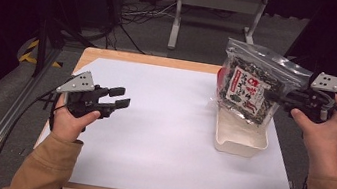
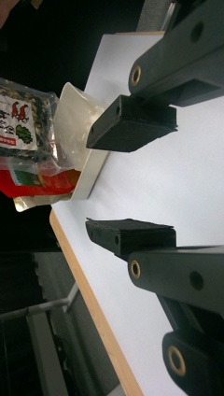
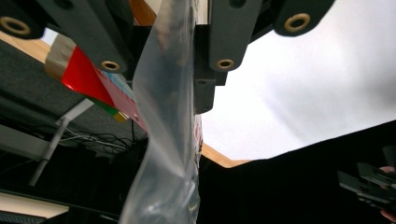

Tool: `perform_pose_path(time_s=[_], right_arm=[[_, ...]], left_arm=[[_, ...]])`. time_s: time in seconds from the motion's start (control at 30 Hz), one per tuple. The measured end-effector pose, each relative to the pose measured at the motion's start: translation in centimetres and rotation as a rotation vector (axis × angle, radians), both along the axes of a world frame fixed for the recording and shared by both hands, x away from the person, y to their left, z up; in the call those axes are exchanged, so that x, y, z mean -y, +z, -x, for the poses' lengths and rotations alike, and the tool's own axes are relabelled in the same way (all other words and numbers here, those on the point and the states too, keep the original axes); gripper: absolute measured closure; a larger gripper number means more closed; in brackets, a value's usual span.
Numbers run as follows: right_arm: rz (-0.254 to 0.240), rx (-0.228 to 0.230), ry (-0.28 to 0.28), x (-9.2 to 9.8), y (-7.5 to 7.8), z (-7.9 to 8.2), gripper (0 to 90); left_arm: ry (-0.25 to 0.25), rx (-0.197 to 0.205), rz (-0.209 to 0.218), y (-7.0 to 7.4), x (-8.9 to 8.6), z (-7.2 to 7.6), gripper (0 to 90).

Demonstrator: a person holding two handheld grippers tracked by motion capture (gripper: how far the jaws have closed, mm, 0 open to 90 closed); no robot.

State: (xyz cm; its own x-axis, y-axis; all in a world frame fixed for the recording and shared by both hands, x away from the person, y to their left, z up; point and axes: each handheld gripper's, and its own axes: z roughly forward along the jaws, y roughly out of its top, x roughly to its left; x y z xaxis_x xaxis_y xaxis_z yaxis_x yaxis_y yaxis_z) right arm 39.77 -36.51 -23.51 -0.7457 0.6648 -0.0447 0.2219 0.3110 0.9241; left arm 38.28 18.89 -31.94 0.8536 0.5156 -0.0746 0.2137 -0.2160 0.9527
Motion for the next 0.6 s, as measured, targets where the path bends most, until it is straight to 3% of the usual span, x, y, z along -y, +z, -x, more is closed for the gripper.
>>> perform_pose_path(time_s=[0.47, 0.6], right_arm=[[0.040, -0.012, -0.118, 0.1, -1.1, 0.5, 75.7], [0.044, -0.014, -0.119, 0.1, -1.4, 0.5, 75.7]], left_arm=[[0.000, -0.001, -0.002, -0.1, -0.1, -0.1, 54.7], [0.000, -0.004, -0.001, -0.1, -0.1, -0.1, 54.7]])
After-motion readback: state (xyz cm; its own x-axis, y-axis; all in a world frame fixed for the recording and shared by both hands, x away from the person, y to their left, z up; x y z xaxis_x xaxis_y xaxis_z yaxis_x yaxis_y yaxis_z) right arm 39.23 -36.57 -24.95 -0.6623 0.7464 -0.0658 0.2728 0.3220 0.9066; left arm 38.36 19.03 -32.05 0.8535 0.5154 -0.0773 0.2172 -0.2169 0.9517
